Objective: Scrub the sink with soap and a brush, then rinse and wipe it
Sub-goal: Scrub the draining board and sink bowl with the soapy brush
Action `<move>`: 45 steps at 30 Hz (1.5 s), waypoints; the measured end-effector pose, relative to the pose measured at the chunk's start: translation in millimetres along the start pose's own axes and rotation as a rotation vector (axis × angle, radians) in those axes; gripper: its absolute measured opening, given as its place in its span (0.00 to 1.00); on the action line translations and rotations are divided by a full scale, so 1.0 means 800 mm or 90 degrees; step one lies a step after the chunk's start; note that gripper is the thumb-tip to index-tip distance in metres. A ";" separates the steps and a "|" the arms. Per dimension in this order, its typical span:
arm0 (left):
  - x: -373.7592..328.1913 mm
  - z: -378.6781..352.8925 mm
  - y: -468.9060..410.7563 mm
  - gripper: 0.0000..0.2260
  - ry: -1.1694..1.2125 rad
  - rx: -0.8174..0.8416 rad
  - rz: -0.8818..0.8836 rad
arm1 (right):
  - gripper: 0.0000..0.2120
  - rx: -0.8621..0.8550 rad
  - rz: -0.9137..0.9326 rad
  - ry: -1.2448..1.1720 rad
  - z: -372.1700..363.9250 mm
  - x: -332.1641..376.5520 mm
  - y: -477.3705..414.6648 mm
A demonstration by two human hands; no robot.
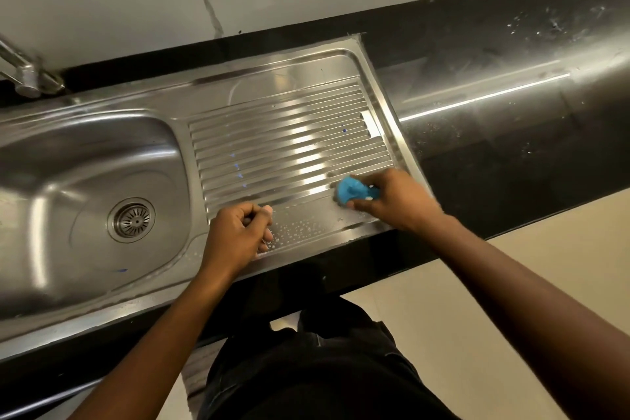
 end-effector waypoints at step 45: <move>-0.003 -0.008 -0.011 0.13 0.022 -0.015 0.013 | 0.29 -0.039 -0.029 0.073 0.053 -0.041 -0.015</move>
Point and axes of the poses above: each hand's wrist, its own y-axis away from the middle knuckle, its own z-axis out of the back of the hand, x = y × z, the point moved 6 cm from there along -y, towards the middle knuckle, and after that the axes turned 10 degrees about z, right-handed, at the moved point
